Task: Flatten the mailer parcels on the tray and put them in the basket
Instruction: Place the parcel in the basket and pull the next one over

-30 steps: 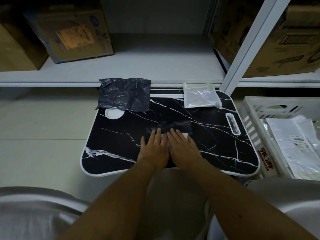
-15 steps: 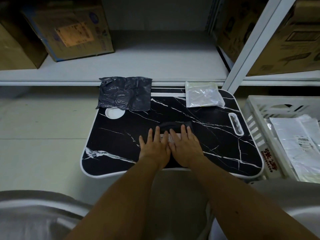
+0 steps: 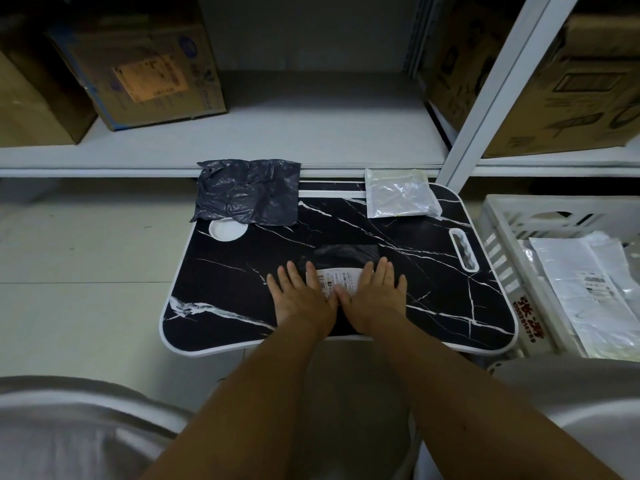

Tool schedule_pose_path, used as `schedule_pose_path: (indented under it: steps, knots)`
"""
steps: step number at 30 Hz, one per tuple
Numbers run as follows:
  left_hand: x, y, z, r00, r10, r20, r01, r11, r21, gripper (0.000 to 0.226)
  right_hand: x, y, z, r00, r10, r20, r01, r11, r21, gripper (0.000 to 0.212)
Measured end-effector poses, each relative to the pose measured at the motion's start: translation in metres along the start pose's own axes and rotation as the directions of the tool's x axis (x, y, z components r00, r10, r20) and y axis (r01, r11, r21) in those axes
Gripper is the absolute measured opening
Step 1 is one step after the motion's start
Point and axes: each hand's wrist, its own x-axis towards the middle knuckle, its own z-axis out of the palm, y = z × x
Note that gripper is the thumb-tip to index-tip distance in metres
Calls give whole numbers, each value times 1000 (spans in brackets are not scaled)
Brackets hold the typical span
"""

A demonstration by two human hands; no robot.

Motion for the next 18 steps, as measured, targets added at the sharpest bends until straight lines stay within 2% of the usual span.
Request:
schedule_pose_path:
  steps: [3,7,9,11,14,18]
  knots:
    - [-3,-3,1,999,-45,-2,45,999,21,82,-7,-2,-1,998,52,20,-52,999,-6,84]
    - [-11,-15,4,999,-2,-49,4,999,32,73,-20,-2,0,997,69,-28,-68,996,51,69]
    - [-20,-20,9,992,54,-110,-50,998,33,65,-27,-3,4,991,11,-135,-1,997,79,62]
    - [-30,-19,15,975,151,-162,-144,988,55,61,-35,-6,14,964,-108,-241,138,984,110,61]
    - [-42,-13,27,951,269,-151,-264,963,54,58,-49,-13,36,924,-281,-259,315,944,97,59]
    - [-46,-15,35,955,268,-130,-268,963,23,57,-53,-7,56,919,-255,-299,291,953,81,60]
